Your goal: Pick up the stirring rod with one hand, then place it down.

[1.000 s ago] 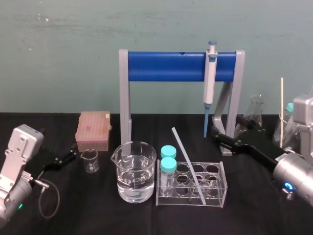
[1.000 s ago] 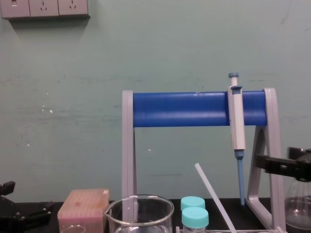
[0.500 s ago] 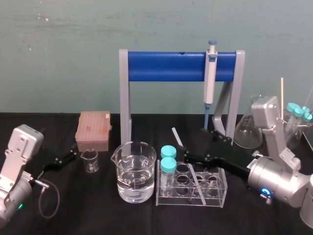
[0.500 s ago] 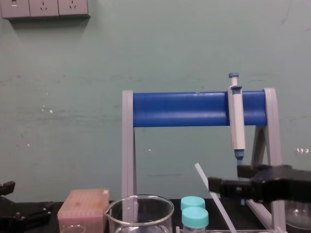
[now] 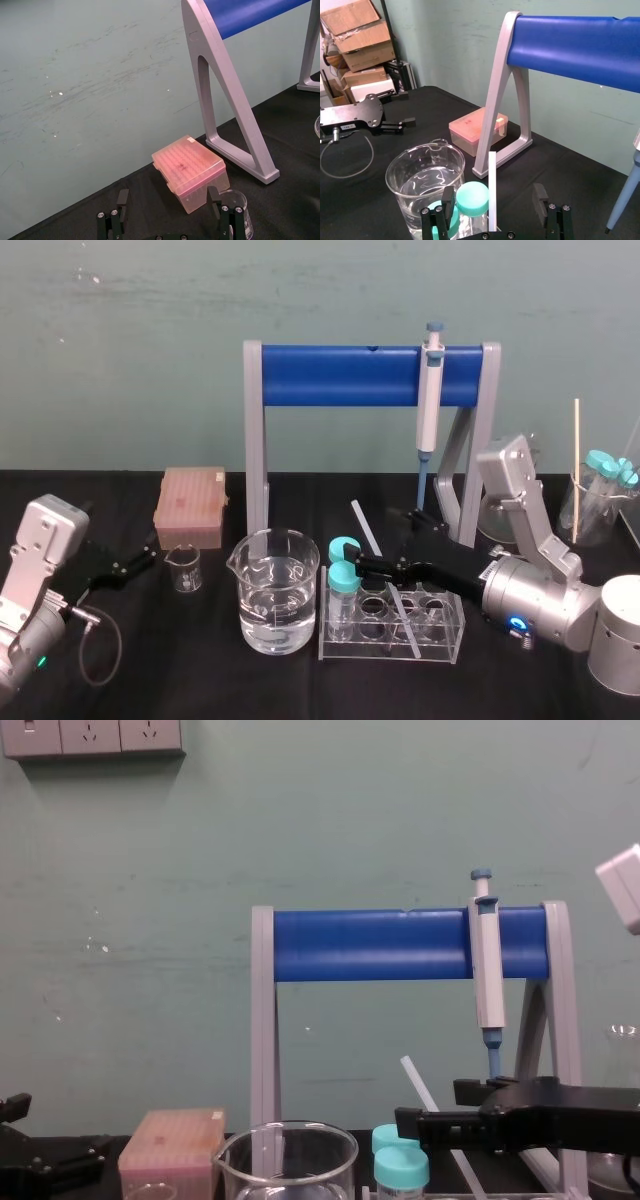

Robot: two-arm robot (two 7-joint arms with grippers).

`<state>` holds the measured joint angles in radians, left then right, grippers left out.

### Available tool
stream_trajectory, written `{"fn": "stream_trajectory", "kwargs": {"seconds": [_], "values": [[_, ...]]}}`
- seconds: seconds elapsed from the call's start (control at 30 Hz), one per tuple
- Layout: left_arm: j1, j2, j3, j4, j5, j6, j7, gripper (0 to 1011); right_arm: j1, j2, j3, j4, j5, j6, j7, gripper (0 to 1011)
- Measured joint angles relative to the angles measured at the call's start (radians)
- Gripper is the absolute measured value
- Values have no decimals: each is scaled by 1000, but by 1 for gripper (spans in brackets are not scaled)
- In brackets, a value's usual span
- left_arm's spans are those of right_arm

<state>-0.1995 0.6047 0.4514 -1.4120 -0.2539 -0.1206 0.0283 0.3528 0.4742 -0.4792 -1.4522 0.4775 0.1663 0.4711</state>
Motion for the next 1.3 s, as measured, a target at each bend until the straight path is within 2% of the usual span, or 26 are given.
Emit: {"fn": "stream_trajectory", "kwargs": {"seconds": [0.4,0.8,1.17,1.3], "values": [[0,0,0,0,0,0,0,1000,36,-36,-13,59,-15,-1,20,1002],[0,0,0,0,0,0,0,1000,38,-38,-14,64,-20,-8,23,995],[0,0,0,0,0,0,0,1000,37,-37,-13,62,-17,-6,22,738],[0,0,0,0,0,0,0,1000,37,-37,-13,62,-17,-6,22,582]]}}
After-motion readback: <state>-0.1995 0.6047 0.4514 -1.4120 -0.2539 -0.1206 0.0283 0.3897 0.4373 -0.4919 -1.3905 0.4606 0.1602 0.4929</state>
